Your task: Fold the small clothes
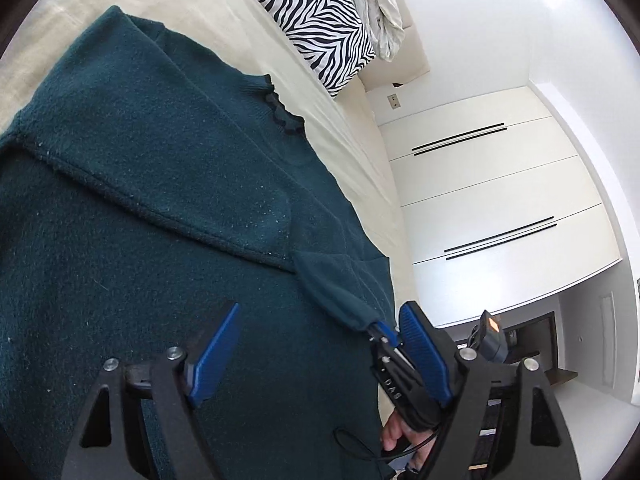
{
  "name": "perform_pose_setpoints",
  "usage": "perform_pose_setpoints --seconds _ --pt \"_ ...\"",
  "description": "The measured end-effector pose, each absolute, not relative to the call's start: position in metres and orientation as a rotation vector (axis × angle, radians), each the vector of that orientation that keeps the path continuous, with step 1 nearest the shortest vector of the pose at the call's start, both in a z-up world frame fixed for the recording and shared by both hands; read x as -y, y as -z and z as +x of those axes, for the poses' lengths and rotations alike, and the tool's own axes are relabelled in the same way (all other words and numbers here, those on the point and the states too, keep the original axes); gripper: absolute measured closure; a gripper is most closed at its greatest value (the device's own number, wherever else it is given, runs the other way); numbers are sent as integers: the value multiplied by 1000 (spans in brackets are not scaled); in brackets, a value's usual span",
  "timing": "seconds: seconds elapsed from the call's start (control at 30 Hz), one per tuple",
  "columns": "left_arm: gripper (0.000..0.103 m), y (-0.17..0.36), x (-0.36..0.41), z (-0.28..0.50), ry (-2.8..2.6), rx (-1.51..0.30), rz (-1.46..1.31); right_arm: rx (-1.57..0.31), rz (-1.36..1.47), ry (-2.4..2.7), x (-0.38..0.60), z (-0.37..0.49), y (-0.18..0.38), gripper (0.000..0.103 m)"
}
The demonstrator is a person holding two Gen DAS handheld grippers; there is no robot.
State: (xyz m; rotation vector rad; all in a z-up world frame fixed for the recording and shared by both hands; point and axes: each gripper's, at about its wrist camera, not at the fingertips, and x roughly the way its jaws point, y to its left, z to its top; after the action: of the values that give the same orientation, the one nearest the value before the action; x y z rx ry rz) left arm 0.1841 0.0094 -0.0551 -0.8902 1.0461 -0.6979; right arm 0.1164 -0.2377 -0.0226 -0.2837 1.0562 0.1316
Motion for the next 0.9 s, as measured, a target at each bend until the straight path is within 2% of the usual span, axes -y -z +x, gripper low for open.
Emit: perform_pose_setpoints --seconds 0.2,0.3,0.43,0.5,0.53,0.6,0.63,0.7,0.73,0.8,0.87,0.9 --pt "18 71 11 189 734 -1109 -1009 -1059 -268 -136 247 97 39 93" --pt "16 70 32 200 747 -1126 -1002 -1043 -240 -138 250 93 42 93" --pt "18 70 68 220 757 -1196 -955 -1025 -191 -142 252 91 39 93" --pt "43 70 88 224 770 -1240 -897 -1017 -177 -150 252 87 36 93" --pt "50 73 96 225 784 -1262 -886 -1017 -175 -154 251 88 36 93" --pt "84 75 109 229 786 -1289 -854 -1019 -173 -159 251 85 36 92" --pt "91 74 111 230 779 -1292 -833 -1018 -168 -160 252 83 35 92" --pt "93 63 113 234 780 -1272 -785 -1012 -133 -172 258 79 31 90" --pt "93 54 113 235 784 -1250 -745 -1001 -100 -183 263 74 26 87" --pt "93 30 110 237 778 -1189 -659 -972 -10 -189 275 67 18 73" --pt "93 4 106 238 771 -1115 -585 -928 123 -188 292 59 9 27" --pt "93 -10 103 239 770 -1075 -550 -889 201 -189 301 54 4 23"
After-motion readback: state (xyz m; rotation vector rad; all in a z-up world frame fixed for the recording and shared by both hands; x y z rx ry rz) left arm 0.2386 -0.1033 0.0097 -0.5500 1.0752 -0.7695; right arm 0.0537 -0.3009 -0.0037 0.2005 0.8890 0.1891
